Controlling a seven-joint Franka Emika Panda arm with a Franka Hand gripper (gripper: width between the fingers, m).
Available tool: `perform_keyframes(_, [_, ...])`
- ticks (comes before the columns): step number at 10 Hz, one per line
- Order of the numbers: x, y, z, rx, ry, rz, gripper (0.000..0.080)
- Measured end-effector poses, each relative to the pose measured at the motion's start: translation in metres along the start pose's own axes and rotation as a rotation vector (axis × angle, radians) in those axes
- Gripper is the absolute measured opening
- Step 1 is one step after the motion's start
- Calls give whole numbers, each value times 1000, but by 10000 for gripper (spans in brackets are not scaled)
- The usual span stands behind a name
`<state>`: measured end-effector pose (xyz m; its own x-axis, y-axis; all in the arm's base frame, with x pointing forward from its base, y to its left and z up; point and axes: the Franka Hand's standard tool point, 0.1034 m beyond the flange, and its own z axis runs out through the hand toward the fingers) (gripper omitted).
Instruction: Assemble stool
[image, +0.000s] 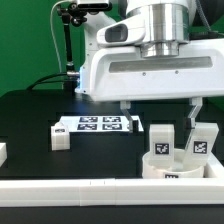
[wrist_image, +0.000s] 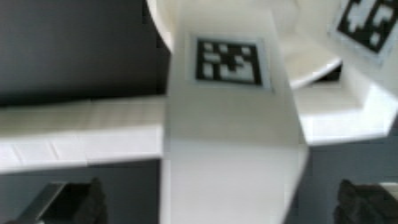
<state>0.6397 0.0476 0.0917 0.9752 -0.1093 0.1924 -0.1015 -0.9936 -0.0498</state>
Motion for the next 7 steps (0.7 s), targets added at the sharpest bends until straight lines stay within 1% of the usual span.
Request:
perform_keyframes(1, [-3,1,-1,2,-74,9,649])
perform_keyframes(3, [-6,0,-2,8,-160,13,649])
perform_keyframes(5, [-8,-3,2,8,-157,11,649])
perform_keyframes(7, [-9,-3,3,8,-156,10,649])
